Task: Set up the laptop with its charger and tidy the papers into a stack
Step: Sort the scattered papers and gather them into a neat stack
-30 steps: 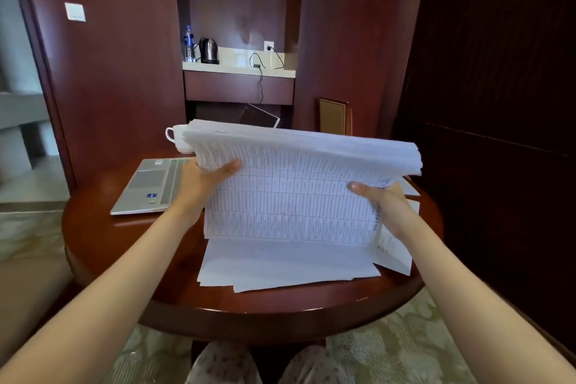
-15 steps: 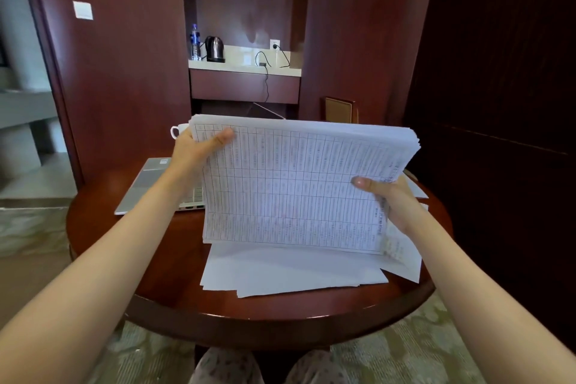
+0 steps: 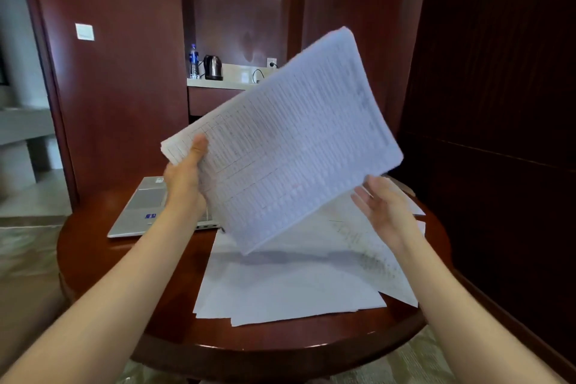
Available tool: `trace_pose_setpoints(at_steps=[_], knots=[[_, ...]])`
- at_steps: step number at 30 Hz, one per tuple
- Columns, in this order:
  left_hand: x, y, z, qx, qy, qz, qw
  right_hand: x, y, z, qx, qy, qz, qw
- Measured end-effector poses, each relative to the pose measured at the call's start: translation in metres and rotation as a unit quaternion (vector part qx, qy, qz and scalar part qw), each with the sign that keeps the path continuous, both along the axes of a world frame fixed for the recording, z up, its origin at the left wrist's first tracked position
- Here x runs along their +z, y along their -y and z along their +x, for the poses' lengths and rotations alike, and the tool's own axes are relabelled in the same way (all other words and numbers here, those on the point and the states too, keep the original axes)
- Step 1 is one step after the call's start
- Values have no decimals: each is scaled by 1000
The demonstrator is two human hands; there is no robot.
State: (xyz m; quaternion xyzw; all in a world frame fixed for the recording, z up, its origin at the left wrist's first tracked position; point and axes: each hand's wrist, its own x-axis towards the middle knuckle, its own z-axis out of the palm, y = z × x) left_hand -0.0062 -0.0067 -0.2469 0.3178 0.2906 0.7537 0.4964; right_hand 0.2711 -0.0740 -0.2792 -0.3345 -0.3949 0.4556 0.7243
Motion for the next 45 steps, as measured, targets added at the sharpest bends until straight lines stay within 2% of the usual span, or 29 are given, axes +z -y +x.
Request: trace_pose_setpoints(at_steps=[3, 6, 8, 11, 13, 15, 19, 21, 27, 31, 34, 40, 45], knots=[[-11, 2, 19, -89, 39, 5, 995, 11, -5, -36, 53, 13, 28, 998], [-20, 1, 21, -102, 3, -17, 995, 21, -11, -48, -7, -3, 54, 999], [-24, -4, 8, -59, -85, -18, 995, 27, -9, -39, -65, 10, 40, 997], [-19, -1, -6, -40, -267, 41, 962, 35, -6, -26, -87, 65, 40, 993], [-8, 5, 1, -62, -338, 84, 935, 41, -5, -28, -80, 107, 47, 990], [6, 11, 15, -67, -370, 126, 918, 48, -6, -34, -76, 140, 41, 986], [28, 13, 25, -76, -289, 172, 939, 61, -7, -36, -75, 164, 51, 982], [28, 8, 21, -76, -276, 190, 939, 64, -7, -32, -68, 178, 51, 980], [8, 1, 26, -79, -290, 174, 938, 41, -11, -34, -32, 180, 3, 983], [11, 2, 36, -71, -269, 162, 947, 48, -12, -33, -4, 169, 14, 986], [7, -2, 33, -82, -272, 172, 943, 47, -11, -27, 26, 176, 9, 984], [4, -3, 40, -142, -263, 151, 942, 31, -11, -27, 23, 212, 11, 977], [20, -7, 40, -119, -317, 104, 935, 40, -6, -26, 26, 187, 4, 982]])
